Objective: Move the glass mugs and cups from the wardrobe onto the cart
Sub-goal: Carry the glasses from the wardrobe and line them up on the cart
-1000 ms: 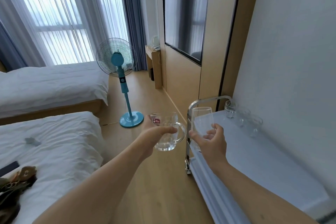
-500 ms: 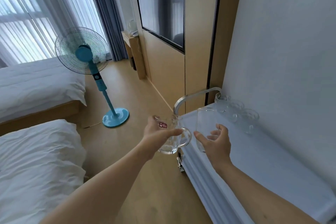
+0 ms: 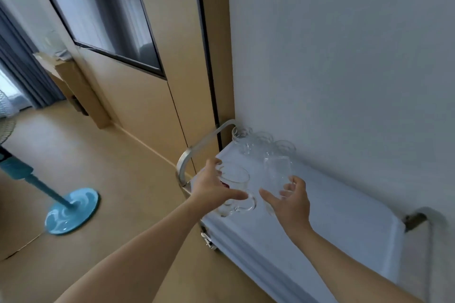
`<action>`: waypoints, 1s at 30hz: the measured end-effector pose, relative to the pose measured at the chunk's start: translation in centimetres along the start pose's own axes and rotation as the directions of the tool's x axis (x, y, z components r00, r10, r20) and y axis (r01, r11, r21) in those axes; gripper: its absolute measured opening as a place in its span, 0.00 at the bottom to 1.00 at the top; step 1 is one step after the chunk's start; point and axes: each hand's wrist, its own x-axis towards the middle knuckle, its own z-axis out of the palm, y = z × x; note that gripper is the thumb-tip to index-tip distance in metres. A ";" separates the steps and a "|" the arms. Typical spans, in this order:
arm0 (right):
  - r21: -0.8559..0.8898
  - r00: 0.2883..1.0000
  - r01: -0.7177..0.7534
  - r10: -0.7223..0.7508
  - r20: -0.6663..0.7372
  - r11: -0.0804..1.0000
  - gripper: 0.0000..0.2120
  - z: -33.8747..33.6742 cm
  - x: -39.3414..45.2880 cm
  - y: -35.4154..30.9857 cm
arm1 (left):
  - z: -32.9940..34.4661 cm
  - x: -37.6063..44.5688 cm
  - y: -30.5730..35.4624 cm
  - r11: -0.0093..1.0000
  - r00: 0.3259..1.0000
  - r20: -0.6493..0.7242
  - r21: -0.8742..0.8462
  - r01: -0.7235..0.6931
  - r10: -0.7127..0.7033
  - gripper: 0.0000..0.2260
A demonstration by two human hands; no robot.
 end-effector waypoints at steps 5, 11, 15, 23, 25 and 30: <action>-0.035 0.985 -0.080 0.074 -0.157 0.996 0.39 0.0 1.1 0.8 | 1.2 5.1 0.1 0.961 0.960 0.208 0.162 -0.224 0.189 0.50; -0.010 0.916 -0.197 0.180 -0.358 0.980 0.39 -1.0 0.5 2.9 | 5.0 9.1 -0.3 0.872 0.876 0.406 0.293 -0.393 0.259 0.48; 0.009 0.870 -0.254 0.232 -0.434 0.967 0.40 -2.1 0.0 4.1 | 7.8 10.7 -0.1 0.853 0.837 0.467 0.276 -0.443 0.285 0.48; 0.056 0.832 -0.287 0.278 -0.480 0.956 0.39 -5.2 2.5 5.9 | 13.6 12.9 2.2 0.771 0.714 0.630 0.276 -0.573 0.305 0.53; 0.061 0.828 -0.287 0.280 -0.486 0.956 0.39 -6.3 3.8 6.3 | 15.1 13.5 3.2 0.743 0.689 0.657 0.287 -0.604 0.306 0.52; 0.083 0.814 -0.306 0.306 -0.494 0.949 0.40 -9.1 7.1 7.5 | 19.4 15.4 5.8 0.691 0.645 0.707 0.311 -0.652 0.291 0.49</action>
